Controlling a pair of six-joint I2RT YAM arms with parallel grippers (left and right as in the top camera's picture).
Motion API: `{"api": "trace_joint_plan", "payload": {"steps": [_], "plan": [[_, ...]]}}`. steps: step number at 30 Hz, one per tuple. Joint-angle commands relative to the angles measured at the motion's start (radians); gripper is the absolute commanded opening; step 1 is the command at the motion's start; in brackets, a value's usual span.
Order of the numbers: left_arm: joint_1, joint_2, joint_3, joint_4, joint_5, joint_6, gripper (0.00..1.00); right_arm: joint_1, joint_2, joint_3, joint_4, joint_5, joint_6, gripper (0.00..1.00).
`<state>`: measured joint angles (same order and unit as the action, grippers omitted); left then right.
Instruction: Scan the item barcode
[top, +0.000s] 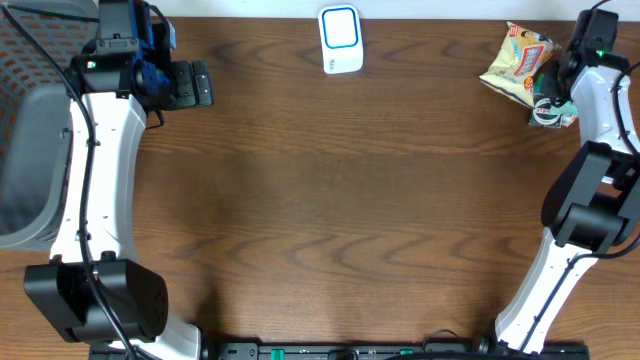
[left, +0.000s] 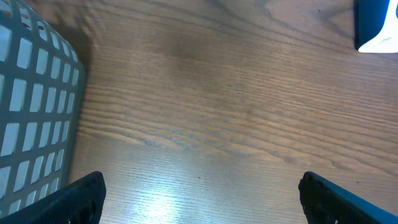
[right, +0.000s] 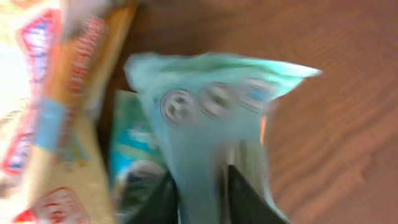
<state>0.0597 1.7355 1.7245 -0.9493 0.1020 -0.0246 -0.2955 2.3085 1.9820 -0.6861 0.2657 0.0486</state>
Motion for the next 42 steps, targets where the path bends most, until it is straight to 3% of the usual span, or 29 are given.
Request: {"api": "trace_joint_plan", "payload": {"steps": [1,8,13,20,24,28,31,32,33,34,42], "plan": [[-0.002,-0.002,-0.004,-0.004,-0.002,0.013,0.98,-0.005,0.009,-0.002,0.017,-0.086,0.006,0.24],[-0.002,-0.002,-0.004,-0.004,-0.002,0.013,0.98,-0.006,0.017,-0.002,0.001,-0.086,0.006,0.39],[-0.002,-0.002,-0.004,-0.004,-0.002,0.013,0.98,0.004,-0.004,-0.002,-0.037,-0.109,0.006,0.44],[-0.002,-0.002,-0.004,-0.004,-0.002,0.013,0.98,0.035,-0.139,-0.002,-0.189,-0.159,0.071,0.26],[-0.002,-0.002,-0.004,-0.004,-0.002,0.013,0.98,0.058,-0.259,-0.002,-0.360,-0.222,0.137,0.05],[-0.002,-0.002,-0.004,-0.004,-0.002,0.013,0.98,0.093,-0.342,-0.002,-0.503,-0.270,0.138,0.04],[-0.002,-0.002,-0.004,-0.004,-0.002,0.013,0.98,0.145,-0.397,-0.017,-0.561,-0.269,0.125,0.19],[-0.002,-0.002,-0.004,-0.003,-0.002,0.013,0.98,0.163,-0.415,-0.028,-0.564,-0.269,0.111,0.34],[-0.002,-0.002,-0.004,-0.004,-0.002,0.013,0.98,0.199,-0.455,-0.063,-0.560,-0.269,0.088,0.89],[-0.002,-0.002,-0.004,-0.003,-0.002,0.013,0.98,0.227,-0.488,-0.095,-0.555,-0.264,0.080,0.99],[-0.002,-0.002,-0.004,-0.004,-0.002,0.013,0.98,0.351,-0.791,-0.478,-0.375,-0.222,0.085,0.99]]}}
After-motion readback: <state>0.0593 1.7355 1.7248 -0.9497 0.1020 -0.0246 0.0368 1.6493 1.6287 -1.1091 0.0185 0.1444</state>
